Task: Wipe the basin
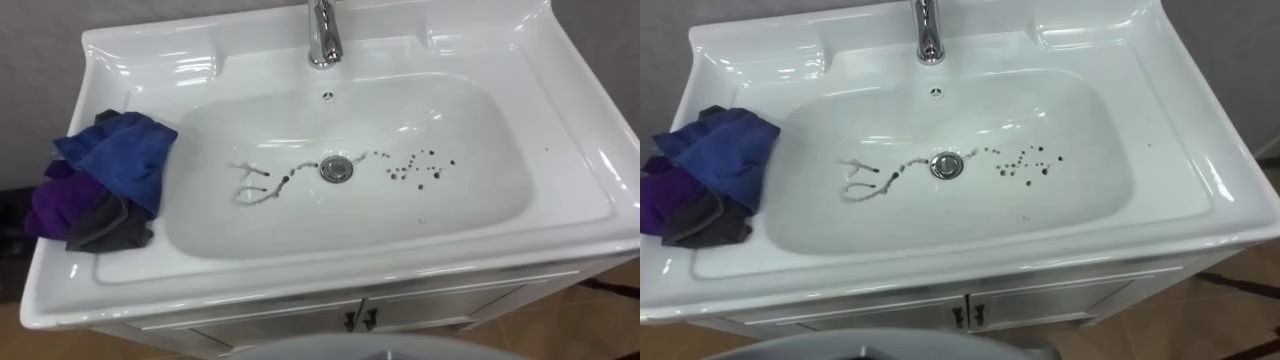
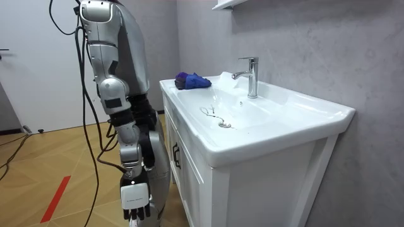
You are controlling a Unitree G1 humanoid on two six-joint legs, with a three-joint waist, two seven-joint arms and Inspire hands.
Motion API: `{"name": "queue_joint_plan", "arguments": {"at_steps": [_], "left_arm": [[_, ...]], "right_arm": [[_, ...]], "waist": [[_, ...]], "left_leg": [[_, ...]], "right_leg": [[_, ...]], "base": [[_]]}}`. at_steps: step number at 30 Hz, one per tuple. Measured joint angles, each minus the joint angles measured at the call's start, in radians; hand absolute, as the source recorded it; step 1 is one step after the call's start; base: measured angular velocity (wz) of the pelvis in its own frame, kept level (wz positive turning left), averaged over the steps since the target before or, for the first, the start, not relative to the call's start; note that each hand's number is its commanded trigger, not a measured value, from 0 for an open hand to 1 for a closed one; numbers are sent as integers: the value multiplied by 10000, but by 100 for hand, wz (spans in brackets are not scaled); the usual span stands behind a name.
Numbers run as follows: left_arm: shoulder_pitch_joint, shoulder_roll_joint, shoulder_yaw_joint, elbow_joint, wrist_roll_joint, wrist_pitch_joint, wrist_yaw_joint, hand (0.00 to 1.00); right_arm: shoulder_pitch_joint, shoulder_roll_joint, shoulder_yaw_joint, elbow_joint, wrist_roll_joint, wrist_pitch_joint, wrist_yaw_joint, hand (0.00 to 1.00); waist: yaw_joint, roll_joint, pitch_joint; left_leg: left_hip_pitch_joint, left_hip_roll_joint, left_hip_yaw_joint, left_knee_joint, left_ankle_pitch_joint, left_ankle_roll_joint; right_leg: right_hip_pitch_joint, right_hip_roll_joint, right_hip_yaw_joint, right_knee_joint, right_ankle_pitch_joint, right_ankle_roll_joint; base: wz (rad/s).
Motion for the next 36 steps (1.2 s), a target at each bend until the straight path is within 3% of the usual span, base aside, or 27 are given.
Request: {"name": "queue_joint_plan", "arguments": {"at_steps": [27, 36], "left_arm": [[-5, -2, 45, 2, -12, 3, 3, 0], [1, 36, 672, -19, -16, -5, 77, 0]], "right_arm": [[-68, 0, 88, 228, -7, 29, 126, 0], [-4, -4, 159, 249, 9, 35, 433, 0]], "waist": [[4, -19, 0], [251, -185, -21]], "left_leg": [[-67, 3, -130, -2, -4, -2], [-152, 3, -200, -14, -4, -4]], "right_leg": [[9, -1, -98, -10, 0, -1], [-109, 6, -141, -35, 0, -1]], "base": [[1], [1]]}}
